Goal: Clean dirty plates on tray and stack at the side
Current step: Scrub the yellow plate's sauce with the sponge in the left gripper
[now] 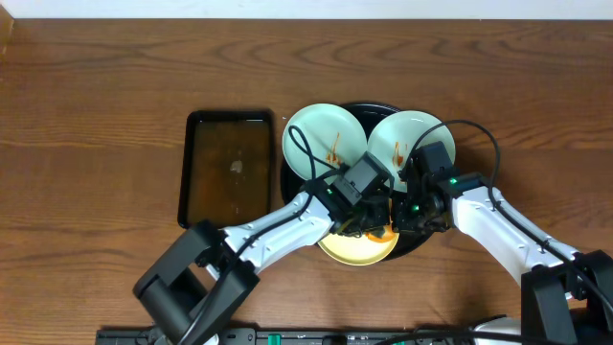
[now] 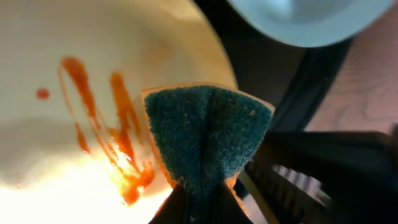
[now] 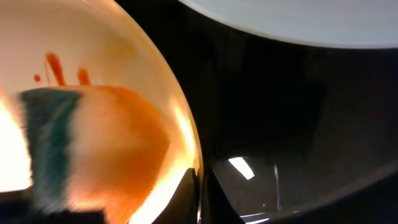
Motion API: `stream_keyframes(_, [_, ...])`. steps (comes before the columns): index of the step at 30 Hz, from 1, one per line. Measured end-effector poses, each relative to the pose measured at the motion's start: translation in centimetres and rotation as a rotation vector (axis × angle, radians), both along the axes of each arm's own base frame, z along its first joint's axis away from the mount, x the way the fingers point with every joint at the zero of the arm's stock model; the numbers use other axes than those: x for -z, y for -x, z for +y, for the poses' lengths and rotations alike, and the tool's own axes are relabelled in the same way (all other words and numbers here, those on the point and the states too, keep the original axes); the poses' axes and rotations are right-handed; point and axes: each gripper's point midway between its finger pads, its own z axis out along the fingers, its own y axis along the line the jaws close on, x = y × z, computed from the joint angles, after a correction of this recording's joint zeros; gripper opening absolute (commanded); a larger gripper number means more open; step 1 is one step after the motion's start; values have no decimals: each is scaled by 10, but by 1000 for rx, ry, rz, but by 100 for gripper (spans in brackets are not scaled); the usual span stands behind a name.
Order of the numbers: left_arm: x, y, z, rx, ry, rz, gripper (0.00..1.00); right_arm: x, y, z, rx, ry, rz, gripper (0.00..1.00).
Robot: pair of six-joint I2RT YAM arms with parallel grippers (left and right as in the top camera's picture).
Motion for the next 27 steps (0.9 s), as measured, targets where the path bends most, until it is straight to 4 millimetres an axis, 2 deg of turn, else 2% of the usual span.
stream_keyframes(4, [19, -2, 4, -49, -43, 31, 7, 0, 0, 0, 0, 0, 0, 1])
stream_keyframes(9, [26, -2, 6, -59, -63, 44, 8, 0, 1, 0, 0, 0, 4, 1])
stream_keyframes(12, [27, -9, 14, -58, -103, 23, 7, -1, 3, 3, -7, -13, 10, 1])
stream_keyframes(16, [31, -31, 37, -85, -156, -25, 8, -4, 2, 8, -12, -33, 11, 1])
stream_keyframes(17, [32, -40, 49, -108, -178, -32, 7, -5, 1, 8, -12, -32, 10, 1])
stream_keyframes(21, [33, -57, 73, -158, -211, -38, 7, -5, 1, 7, -11, -29, 13, 1])
stream_keyframes(27, [29, -59, 91, -126, -253, -53, 7, -4, 4, 1, -8, 3, 23, 1])
